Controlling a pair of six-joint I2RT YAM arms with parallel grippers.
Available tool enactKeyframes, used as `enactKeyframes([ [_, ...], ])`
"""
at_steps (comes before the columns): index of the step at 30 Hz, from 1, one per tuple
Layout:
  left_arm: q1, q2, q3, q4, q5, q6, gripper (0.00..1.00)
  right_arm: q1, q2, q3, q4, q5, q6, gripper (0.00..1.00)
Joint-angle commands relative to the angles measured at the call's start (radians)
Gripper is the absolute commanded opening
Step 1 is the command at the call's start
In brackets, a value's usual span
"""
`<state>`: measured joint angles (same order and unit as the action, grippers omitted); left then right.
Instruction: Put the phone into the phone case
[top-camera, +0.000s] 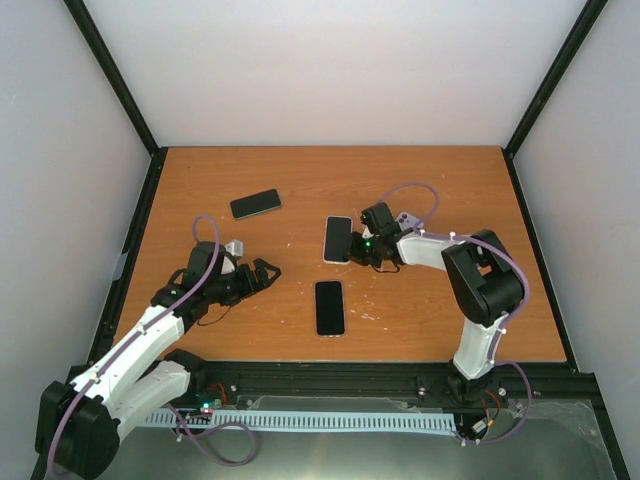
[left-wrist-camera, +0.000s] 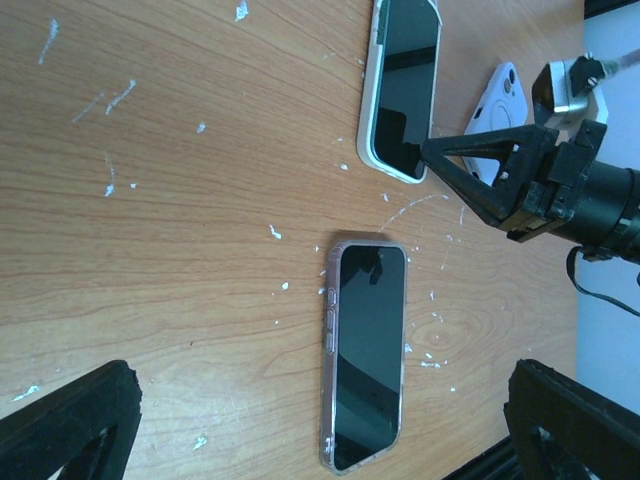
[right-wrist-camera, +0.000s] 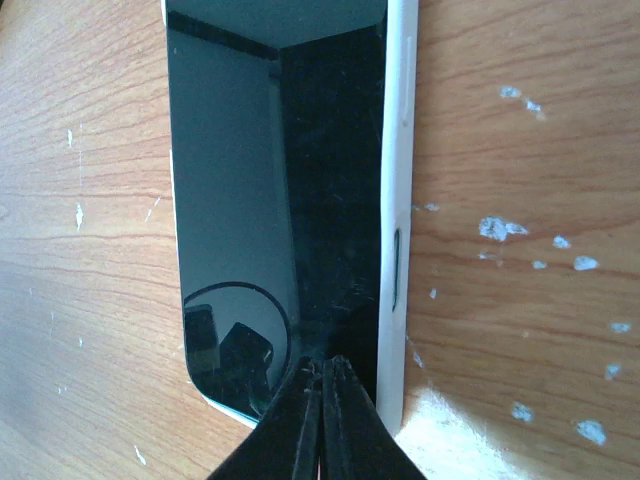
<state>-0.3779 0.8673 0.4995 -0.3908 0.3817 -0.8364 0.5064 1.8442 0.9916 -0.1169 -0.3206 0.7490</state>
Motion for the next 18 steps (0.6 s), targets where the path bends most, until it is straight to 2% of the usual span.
enactKeyframes([
  [1,0.001,-0.006,0.042,-0.019,-0.037,0.021,0.99,0.01,-0.015,-0.057,-0.068,0.089,0.018,0.03],
  [5,0.001,0.017,0.086,-0.038,-0.075,0.026,1.0,0.01,-0.09,-0.041,-0.086,0.093,0.001,0.03],
  [8,0.008,0.064,0.142,-0.054,-0.133,0.051,0.99,0.01,-0.149,-0.006,-0.143,0.139,-0.021,0.09],
  [10,0.036,0.11,0.188,-0.059,-0.154,0.078,1.0,0.011,-0.18,0.017,-0.194,0.191,-0.032,0.18],
  [13,0.108,0.2,0.261,-0.072,-0.151,0.126,0.99,0.008,-0.204,0.04,-0.255,0.261,-0.041,0.39],
  [18,0.174,0.377,0.432,-0.089,-0.286,0.244,0.99,-0.009,-0.239,0.034,-0.307,0.312,-0.044,0.69],
])
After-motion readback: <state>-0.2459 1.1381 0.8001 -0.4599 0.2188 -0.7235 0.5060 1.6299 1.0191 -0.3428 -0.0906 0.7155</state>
